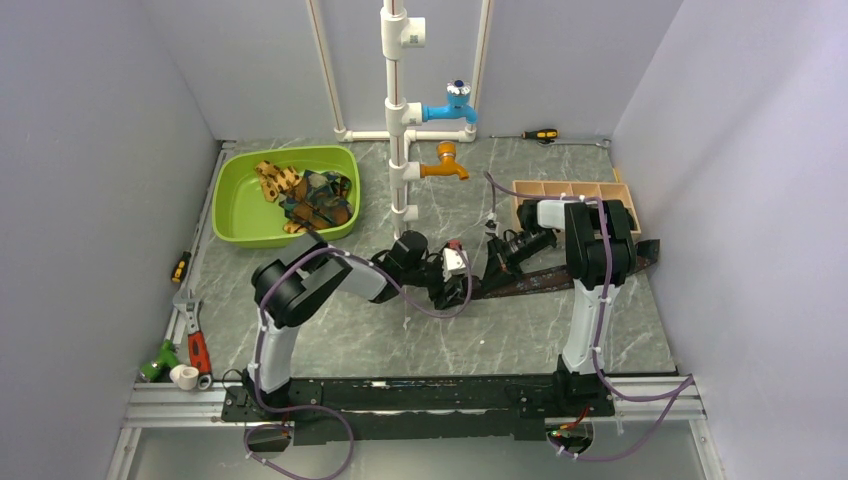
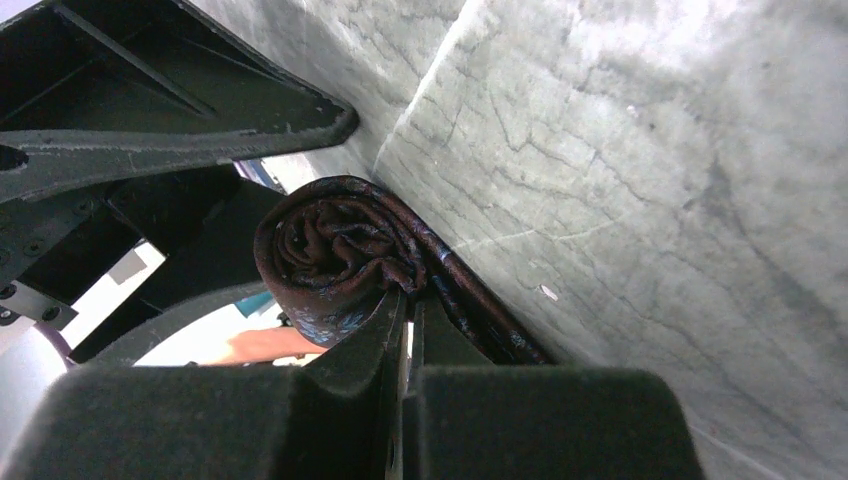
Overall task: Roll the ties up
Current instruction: Roll the tie at the center of the board.
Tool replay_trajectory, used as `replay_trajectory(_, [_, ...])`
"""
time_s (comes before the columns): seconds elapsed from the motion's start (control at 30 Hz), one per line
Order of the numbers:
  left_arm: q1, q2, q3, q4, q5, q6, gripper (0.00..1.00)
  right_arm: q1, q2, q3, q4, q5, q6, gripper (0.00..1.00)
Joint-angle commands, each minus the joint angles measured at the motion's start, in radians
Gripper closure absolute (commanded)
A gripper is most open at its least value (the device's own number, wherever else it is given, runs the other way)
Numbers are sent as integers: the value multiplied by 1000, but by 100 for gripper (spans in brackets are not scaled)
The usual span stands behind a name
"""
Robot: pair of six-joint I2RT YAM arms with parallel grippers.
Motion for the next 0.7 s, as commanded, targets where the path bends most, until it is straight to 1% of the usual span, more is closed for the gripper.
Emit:
replay_trajectory(0.0, [-23,105,45,55,29,-118,23,-11,45,-1,85,216,-69,100])
replay_trajectory(0.13, [-35,158,86,40,9,-141,29,-8,42,-9,105,198,-55,100])
replay_trajectory(0.2, [-35,159,74,29,4,-143,31,-2,35,-12,125,190,-37,100])
replay_trajectory(0.27, [-34,151,52,21,3,-136,36,5,34,-11,138,178,-21,100])
replay_trajectory(0.3, [-33,144,45,7,3,-126,40,9,32,-13,144,172,-12,100])
replay_trajectory(0.37, [-33,131,30,-33,-15,-101,57,21,29,-19,152,159,-4,100])
replay_trajectory(0.43, [-33,111,18,-112,-40,-81,69,25,22,-24,150,136,0,100])
replay_trajectory(0.5, [-31,80,3,-197,-86,-51,76,24,11,-24,135,114,-2,90])
replay_trajectory(0.53, [-30,69,9,-280,-106,-24,78,22,-4,-21,126,106,-5,84])
replay_trajectory(0.6, [-29,53,40,-440,-155,17,79,14,-42,-9,101,85,-13,75])
replay_trajectory(0.67, [-26,31,31,-524,-185,66,79,7,-75,15,67,65,-29,67])
